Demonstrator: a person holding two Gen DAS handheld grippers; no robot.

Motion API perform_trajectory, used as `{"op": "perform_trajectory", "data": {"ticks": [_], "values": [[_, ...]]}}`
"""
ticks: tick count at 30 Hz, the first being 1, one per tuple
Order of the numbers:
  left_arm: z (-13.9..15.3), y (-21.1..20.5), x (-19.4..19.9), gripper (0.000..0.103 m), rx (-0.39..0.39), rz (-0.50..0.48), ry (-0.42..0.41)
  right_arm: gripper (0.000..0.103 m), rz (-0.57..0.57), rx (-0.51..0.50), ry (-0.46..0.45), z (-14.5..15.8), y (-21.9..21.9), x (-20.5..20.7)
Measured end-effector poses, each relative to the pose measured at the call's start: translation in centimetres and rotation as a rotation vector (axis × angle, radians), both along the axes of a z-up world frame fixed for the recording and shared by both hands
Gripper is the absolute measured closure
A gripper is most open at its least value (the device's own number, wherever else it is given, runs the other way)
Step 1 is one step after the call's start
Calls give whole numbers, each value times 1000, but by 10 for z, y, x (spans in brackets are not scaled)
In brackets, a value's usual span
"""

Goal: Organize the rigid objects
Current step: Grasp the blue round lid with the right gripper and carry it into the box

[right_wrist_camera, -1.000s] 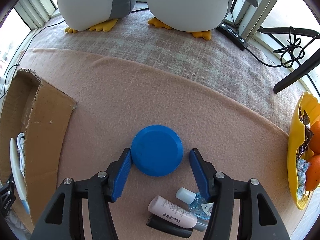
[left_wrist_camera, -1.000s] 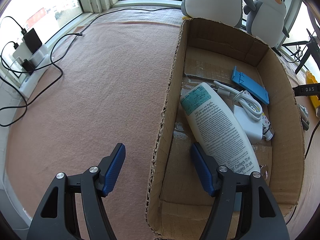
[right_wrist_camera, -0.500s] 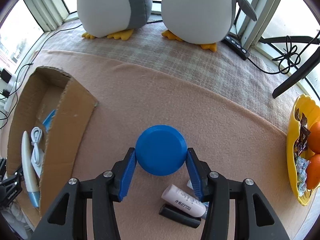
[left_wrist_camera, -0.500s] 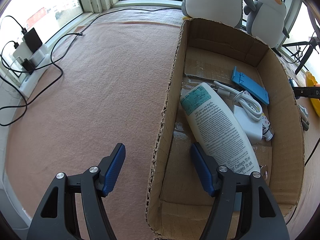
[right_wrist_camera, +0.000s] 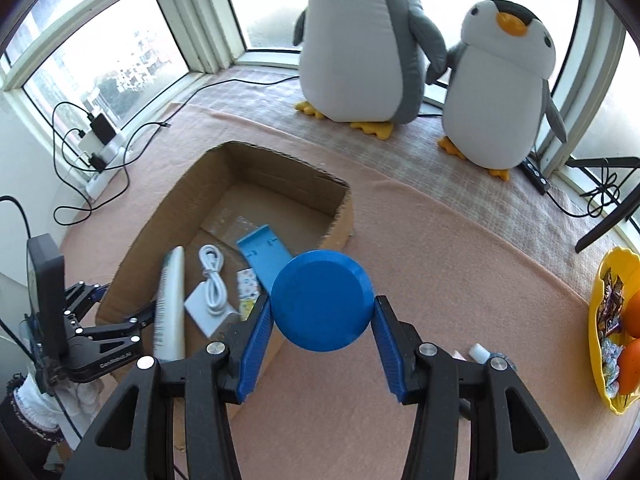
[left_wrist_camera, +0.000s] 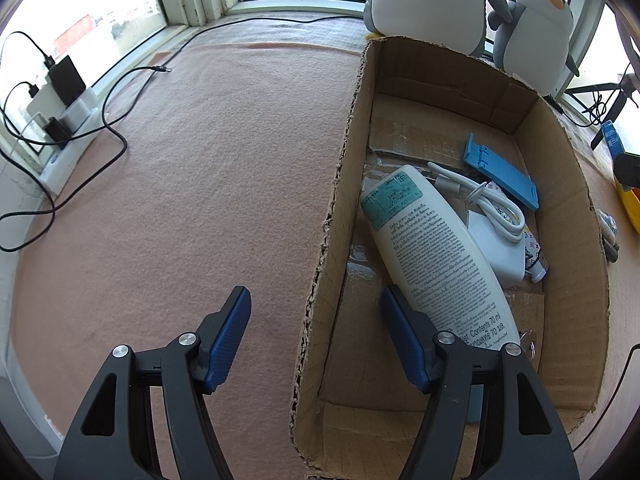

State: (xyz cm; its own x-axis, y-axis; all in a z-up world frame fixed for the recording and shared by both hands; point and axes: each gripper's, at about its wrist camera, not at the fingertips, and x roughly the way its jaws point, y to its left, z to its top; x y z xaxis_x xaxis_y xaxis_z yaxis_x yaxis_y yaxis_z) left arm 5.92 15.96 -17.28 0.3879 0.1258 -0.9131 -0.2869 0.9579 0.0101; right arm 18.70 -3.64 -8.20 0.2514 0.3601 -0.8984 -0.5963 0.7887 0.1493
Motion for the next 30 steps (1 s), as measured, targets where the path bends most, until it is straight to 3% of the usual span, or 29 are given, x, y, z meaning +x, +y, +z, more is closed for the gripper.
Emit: {"op": "perform_trajectory", "data": {"ticks": [13, 26, 30], "values": [[0, -1, 1, 34, 0, 0, -1, 57, 117, -3, 4, -8, 54, -36], [0, -2, 1, 34, 0, 1, -2, 56, 156, 23, 31, -15, 63, -50], [1, -2, 1, 34, 3, 0, 0, 51, 163, 41, 16, -12, 63, -55]]}}
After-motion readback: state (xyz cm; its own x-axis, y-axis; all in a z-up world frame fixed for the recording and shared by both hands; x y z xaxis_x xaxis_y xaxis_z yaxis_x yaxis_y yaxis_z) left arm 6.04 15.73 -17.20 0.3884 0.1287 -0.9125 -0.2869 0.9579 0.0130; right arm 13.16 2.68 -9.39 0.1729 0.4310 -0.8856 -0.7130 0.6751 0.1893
